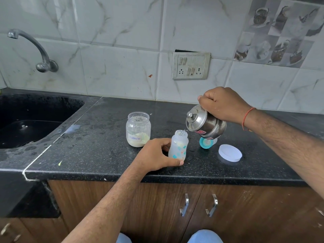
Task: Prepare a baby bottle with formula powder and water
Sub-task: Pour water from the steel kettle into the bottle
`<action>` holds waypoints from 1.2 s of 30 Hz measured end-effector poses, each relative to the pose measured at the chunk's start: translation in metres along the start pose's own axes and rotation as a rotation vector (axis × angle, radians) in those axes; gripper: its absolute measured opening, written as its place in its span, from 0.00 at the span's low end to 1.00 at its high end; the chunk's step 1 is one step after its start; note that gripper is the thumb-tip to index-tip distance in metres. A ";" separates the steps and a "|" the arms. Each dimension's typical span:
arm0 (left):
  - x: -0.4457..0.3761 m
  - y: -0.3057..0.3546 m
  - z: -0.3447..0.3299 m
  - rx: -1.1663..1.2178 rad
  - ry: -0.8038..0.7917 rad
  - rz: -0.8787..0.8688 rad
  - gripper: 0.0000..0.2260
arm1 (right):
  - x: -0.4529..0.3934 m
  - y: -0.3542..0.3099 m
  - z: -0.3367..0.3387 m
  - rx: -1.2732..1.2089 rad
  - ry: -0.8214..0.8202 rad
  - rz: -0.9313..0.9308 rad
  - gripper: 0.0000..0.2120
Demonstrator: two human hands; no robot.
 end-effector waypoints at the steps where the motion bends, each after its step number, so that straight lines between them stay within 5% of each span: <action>1: 0.000 0.000 0.000 -0.002 -0.002 -0.001 0.26 | 0.000 0.000 0.000 0.002 0.000 0.002 0.25; 36: -0.001 0.000 0.000 -0.016 -0.007 0.008 0.25 | 0.003 0.005 -0.007 -0.055 -0.013 -0.016 0.24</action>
Point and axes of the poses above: each hand's wrist, its own x-axis away from the middle knuckle, its own z-axis out of the back of the hand, y = z × x, the point moved 7 cm from there along -x, towards the middle knuckle, and after that the axes turned 4 degrees about -x, right-handed, at the moved point
